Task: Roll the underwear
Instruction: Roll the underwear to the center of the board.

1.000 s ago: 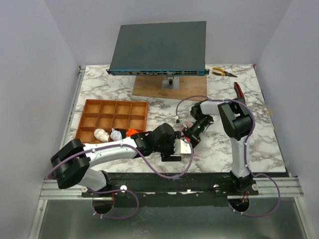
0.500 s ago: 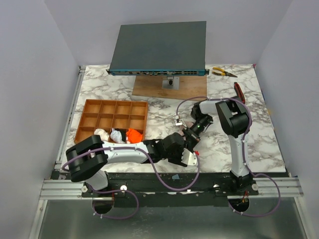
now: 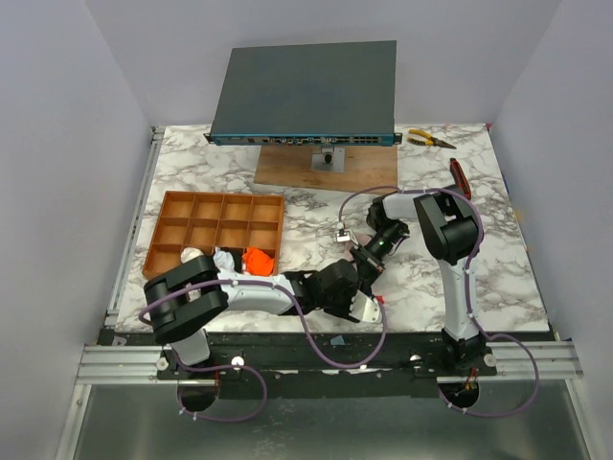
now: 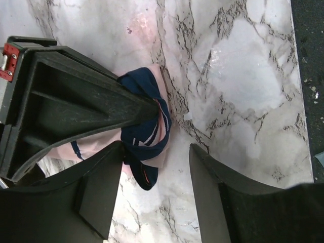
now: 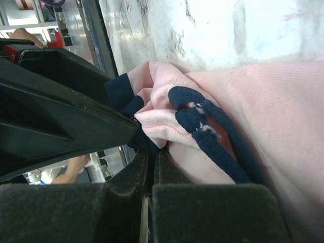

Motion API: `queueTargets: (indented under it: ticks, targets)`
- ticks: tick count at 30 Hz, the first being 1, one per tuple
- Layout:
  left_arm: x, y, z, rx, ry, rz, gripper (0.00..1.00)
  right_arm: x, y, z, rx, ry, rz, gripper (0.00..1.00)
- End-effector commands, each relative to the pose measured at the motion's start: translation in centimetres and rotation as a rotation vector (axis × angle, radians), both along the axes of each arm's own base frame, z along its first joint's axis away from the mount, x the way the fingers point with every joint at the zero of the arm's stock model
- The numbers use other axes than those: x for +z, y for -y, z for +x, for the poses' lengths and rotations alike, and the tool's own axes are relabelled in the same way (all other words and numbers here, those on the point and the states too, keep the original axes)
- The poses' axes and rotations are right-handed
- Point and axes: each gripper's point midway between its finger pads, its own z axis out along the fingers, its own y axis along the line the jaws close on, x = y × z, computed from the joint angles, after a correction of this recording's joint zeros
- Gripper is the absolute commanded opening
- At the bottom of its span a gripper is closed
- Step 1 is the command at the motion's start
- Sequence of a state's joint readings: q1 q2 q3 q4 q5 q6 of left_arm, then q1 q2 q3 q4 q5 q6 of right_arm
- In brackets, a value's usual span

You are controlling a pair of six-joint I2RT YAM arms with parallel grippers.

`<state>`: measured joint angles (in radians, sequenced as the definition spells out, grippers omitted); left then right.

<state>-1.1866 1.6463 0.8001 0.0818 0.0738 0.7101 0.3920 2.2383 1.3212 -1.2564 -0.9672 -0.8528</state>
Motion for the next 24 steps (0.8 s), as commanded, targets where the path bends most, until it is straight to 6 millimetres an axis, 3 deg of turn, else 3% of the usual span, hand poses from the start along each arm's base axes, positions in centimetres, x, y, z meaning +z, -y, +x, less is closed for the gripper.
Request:
queueTargets:
  ticks: [1,15,24]
  targets:
    - [-0.5,0.7,0.0,-0.002,-0.004,0.001,0.53,-2.5,0.7,0.7,0.042,0.060,-0.032,0.01]
    - [-2.5,0.4,-0.4,0.016,-0.131,0.042,0.38,-1.8,0.8,0.8,0.045,0.085,-0.033,0.01]
    - [-2.8,-0.1,-0.7,0.041,-0.274,0.068,0.14,-1.0,0.9,0.9,0.032,0.118,-0.041,0.09]
